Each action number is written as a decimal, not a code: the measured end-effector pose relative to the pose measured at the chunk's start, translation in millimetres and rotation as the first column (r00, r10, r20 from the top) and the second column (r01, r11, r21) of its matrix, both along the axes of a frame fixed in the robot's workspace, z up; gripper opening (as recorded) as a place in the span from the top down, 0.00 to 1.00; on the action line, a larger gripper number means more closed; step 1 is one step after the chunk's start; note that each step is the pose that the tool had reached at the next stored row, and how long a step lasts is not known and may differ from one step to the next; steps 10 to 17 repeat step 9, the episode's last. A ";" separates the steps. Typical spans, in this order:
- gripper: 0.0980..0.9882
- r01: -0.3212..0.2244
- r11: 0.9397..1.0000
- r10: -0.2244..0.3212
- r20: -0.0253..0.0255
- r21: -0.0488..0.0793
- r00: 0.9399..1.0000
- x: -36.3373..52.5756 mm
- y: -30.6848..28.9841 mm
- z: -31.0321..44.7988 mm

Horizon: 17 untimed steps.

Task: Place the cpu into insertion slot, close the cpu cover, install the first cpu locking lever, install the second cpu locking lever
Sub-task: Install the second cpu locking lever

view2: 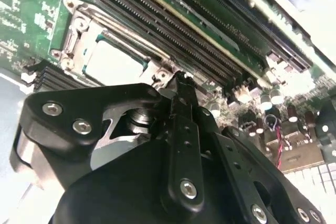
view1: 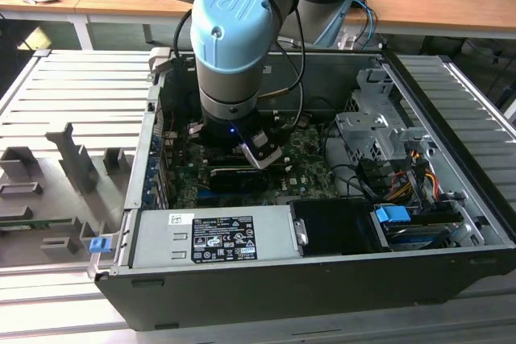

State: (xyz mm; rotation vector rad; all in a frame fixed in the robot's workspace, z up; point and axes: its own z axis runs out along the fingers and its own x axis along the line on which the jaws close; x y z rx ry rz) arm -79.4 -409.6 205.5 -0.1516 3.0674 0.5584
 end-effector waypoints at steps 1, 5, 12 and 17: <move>0.99 0.000 1.000 0.000 0.000 0.000 1.000 0.0 0.1 1.0; 0.99 0.000 1.000 0.000 0.000 0.000 1.000 0.0 0.2 6.2; 0.99 0.000 1.000 0.000 0.000 0.000 1.000 0.0 0.2 10.4; 0.99 0.000 1.000 0.000 0.000 0.000 1.000 0.0 0.2 10.4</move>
